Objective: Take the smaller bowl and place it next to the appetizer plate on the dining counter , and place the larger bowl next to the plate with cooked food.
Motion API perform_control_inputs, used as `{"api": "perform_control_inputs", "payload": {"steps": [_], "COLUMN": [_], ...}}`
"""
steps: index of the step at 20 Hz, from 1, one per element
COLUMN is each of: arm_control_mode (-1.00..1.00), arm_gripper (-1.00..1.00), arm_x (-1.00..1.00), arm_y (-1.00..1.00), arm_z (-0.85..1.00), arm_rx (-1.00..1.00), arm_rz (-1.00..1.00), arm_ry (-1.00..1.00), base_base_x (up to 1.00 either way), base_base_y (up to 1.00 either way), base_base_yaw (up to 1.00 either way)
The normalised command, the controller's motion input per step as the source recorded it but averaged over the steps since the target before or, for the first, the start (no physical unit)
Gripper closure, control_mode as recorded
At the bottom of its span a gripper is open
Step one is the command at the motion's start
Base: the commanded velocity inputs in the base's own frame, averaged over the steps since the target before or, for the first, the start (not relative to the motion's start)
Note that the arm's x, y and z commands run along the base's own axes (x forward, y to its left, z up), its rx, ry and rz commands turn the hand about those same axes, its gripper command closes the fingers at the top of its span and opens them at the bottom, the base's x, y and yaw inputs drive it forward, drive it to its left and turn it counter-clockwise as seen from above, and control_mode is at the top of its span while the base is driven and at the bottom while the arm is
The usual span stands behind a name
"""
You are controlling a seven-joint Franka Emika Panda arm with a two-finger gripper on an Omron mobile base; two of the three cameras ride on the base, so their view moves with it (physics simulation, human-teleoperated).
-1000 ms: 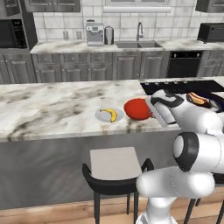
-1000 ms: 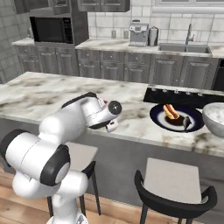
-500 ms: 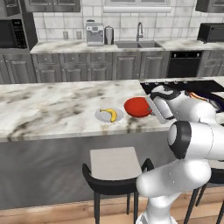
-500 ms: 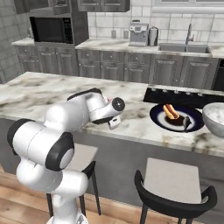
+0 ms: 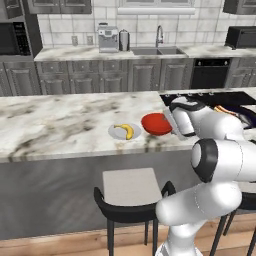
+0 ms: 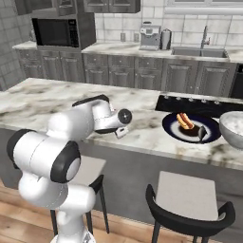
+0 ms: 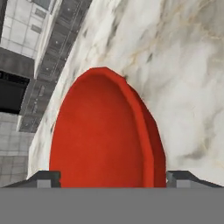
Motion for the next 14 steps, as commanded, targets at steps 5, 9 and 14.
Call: {"api": "perform_control_inputs", "payload": {"steps": [5, 9, 14], "arm_control_mode": [-1.0, -1.0, -1.0], "arm_gripper": [-1.0, -1.0, -1.0], "arm_x": [-0.72, -0.91, -0.87], "arm_y": [-0.54, -0.53, -0.23], "arm_z": [0.24, 0.58, 0.91], "arm_rx": [0.0, 0.01, 0.01], "arm_rz": [0.0, -0.01, 0.0], "arm_ry": [0.04, 0.08, 0.03], "base_base_x": [0.0, 0.0, 0.0], "base_base_y": [0.0, 0.0, 0.0], "base_base_yaw": [0.0, 0.0, 0.0]}}
